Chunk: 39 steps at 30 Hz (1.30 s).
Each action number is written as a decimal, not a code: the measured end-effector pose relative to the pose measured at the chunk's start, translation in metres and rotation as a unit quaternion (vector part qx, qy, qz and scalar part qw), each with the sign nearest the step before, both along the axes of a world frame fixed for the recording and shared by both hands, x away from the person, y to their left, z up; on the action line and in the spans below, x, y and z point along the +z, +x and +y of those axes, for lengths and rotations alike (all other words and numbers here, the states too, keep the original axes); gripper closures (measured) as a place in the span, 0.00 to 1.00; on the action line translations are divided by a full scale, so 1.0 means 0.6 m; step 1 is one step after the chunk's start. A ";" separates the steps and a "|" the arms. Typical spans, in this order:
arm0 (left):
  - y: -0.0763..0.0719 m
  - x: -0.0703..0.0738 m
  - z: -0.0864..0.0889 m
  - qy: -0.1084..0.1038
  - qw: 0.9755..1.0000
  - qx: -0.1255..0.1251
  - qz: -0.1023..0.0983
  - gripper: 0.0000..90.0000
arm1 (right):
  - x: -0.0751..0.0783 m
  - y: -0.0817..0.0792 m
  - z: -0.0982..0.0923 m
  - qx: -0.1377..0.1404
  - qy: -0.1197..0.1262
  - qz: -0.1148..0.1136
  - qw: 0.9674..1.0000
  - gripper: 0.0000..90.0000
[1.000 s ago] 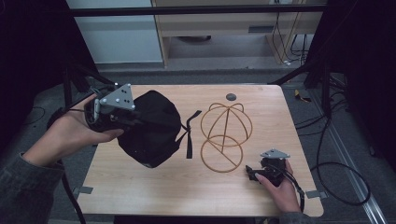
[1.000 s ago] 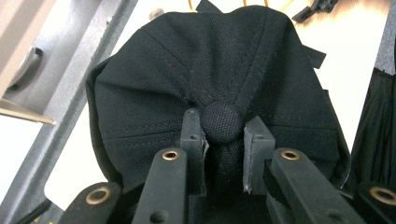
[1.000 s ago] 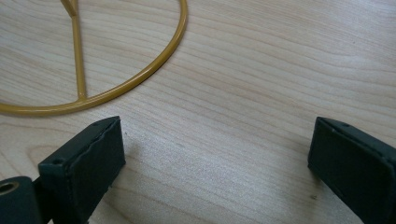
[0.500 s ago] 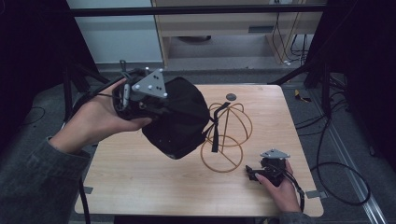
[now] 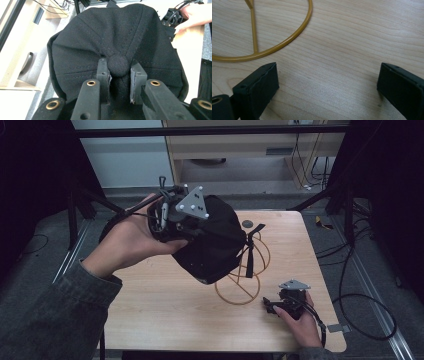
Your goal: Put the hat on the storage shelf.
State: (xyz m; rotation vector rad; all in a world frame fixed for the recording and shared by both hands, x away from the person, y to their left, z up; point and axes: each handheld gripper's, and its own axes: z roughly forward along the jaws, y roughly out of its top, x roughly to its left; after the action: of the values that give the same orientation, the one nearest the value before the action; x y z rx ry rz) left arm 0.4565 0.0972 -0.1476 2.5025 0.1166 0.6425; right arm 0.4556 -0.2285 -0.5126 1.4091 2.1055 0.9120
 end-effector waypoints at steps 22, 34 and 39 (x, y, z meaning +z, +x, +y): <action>0.026 0.014 -0.044 -0.018 1.000 0.010 -0.015 0.82 | 0.000 0.000 0.000 -0.001 0.001 0.001 1.000 0.04; 0.065 0.008 -0.081 -0.033 0.999 0.022 -0.012 0.82 | 0.000 0.000 0.000 0.000 0.001 0.000 1.000 0.04; 0.073 0.003 -0.095 -0.035 0.999 0.023 -0.008 0.82 | 0.000 0.000 0.000 -0.001 0.001 0.002 1.000 0.04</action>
State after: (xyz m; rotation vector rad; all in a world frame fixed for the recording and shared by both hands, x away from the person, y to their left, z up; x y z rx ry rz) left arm 0.5001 0.0405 -0.1459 2.4331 0.1883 0.6660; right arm 0.4555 -0.2283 -0.5125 1.4136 2.1063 0.9115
